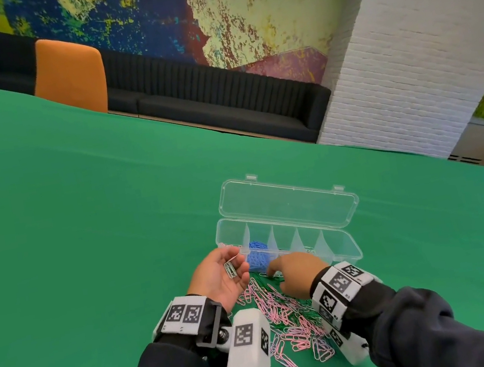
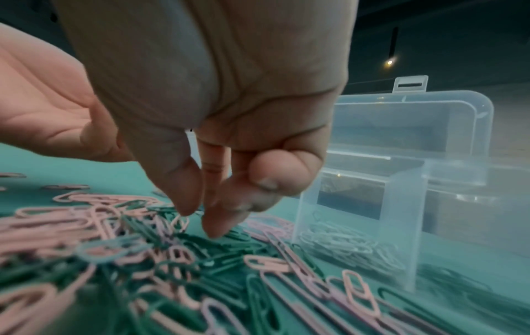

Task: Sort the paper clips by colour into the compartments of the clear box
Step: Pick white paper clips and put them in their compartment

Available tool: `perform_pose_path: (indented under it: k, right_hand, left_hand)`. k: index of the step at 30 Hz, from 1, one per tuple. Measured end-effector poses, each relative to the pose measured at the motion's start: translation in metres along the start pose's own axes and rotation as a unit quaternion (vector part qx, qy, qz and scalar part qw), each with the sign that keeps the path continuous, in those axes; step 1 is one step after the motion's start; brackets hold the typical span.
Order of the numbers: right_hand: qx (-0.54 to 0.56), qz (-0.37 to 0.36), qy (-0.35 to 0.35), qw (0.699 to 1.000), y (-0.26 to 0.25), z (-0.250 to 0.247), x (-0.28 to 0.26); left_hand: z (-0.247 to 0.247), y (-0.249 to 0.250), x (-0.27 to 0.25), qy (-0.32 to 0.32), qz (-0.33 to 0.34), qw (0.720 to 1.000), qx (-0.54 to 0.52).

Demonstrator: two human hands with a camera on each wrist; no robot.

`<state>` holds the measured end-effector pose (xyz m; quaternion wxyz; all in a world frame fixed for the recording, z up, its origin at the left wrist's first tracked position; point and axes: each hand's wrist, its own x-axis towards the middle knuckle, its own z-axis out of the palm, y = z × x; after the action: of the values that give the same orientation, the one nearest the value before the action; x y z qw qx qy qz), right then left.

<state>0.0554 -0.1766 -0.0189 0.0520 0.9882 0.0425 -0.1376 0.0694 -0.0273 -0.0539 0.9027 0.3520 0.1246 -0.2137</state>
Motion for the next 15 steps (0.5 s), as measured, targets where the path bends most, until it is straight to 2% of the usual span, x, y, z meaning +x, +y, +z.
perform_pose_path:
  k: [6,10,15]
  right_hand:
    - [-0.006,-0.002,-0.014,1.0,0.007,-0.002,-0.003]
    - [0.024,0.021,-0.006,0.999,0.016,-0.004,-0.009]
    - [0.052,0.021,-0.051,0.997,0.018,0.001,-0.01]
  left_hand:
    - [-0.002,0.0,0.001,-0.004,-0.003,1.0,-0.009]
    - [0.001,-0.003,0.0,-0.009,-0.007,1.0,-0.005]
    - [0.001,-0.005,0.0,-0.009,-0.008,1.0,-0.004]
